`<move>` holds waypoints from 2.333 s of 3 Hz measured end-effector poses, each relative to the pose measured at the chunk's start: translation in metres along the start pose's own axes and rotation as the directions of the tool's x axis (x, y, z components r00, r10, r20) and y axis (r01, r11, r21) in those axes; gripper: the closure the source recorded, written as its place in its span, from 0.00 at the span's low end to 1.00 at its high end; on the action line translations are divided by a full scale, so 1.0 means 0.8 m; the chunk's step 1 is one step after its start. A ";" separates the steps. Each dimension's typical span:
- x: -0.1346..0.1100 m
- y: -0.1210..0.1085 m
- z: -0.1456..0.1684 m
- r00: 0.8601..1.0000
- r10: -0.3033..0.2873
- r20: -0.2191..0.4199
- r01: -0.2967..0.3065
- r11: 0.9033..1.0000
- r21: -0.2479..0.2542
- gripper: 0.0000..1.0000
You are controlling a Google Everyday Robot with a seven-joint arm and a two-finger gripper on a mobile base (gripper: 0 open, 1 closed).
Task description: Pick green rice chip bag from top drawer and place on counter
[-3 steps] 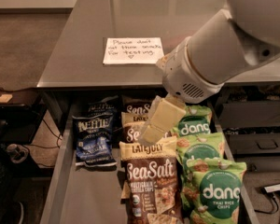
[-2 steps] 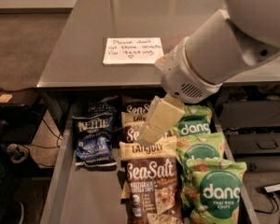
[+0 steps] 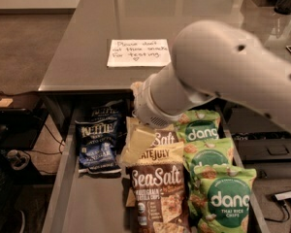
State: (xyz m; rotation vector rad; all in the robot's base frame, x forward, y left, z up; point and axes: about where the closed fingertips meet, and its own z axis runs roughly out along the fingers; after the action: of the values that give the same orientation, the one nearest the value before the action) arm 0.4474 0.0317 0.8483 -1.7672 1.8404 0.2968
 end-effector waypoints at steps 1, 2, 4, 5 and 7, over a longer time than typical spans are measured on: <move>-0.015 0.000 0.073 0.999 -0.041 0.023 0.041 0.999 -0.003 0.00; -0.023 0.000 0.128 0.999 -0.038 0.016 0.038 0.999 0.001 0.00; -0.032 0.003 0.214 1.000 -0.003 0.004 0.003 1.000 -0.026 0.00; -0.030 -0.005 0.244 0.999 -0.013 0.030 0.015 0.999 -0.052 0.00; -0.011 -0.026 0.298 0.989 -0.094 0.118 0.113 0.979 -0.167 0.00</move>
Offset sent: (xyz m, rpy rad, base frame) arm 0.0408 0.1073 -0.1207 0.0058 -0.0017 -0.0005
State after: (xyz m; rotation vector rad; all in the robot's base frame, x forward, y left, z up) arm 0.5250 0.1622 0.6635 -1.9161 1.6817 0.5159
